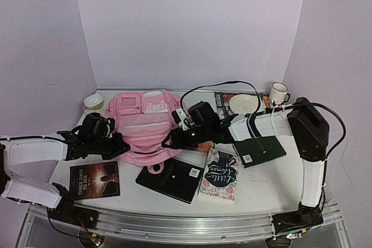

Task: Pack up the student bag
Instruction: Adjust the largest pocket of the bag to the student bag, then unzip the largest pocket of the student bag.

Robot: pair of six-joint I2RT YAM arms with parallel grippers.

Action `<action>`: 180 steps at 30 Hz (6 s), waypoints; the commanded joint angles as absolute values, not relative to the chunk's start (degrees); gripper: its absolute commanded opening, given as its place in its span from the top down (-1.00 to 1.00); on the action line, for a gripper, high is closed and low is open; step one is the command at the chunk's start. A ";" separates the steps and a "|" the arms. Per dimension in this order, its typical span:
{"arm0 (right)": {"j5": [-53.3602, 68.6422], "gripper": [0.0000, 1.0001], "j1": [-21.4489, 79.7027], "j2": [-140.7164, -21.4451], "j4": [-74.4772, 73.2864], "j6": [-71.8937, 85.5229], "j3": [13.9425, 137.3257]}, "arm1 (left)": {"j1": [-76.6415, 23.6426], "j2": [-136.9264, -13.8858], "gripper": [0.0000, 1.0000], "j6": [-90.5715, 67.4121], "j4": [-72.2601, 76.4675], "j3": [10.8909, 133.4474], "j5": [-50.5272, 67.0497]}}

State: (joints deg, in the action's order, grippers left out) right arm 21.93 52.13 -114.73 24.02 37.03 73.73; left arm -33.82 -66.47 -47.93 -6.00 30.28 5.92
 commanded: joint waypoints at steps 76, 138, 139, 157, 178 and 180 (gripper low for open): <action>-24.15 -0.35 74.27 -120.02 11.29 23.80 86.69 | -39.35 -69.70 1.00 -49.47 4.51 30.67 5.62; 4.72 1.00 56.29 -104.58 7.22 11.47 79.48 | -31.55 -60.55 0.29 -31.45 -11.31 38.77 2.54; 5.23 1.00 56.50 -104.32 7.07 11.36 80.02 | -31.67 -60.60 0.17 -29.95 -11.26 39.97 3.96; 4.70 1.00 58.49 -103.31 5.95 10.47 81.17 | -40.29 -67.90 0.38 -25.49 -19.33 50.90 -7.03; 6.38 1.00 59.19 -104.45 4.41 10.01 82.70 | -47.50 -78.74 -0.17 -11.43 -9.78 53.11 13.97; 6.45 1.00 59.27 -104.54 4.39 10.03 82.82 | -48.44 -80.74 -0.18 -10.01 -9.22 53.58 13.29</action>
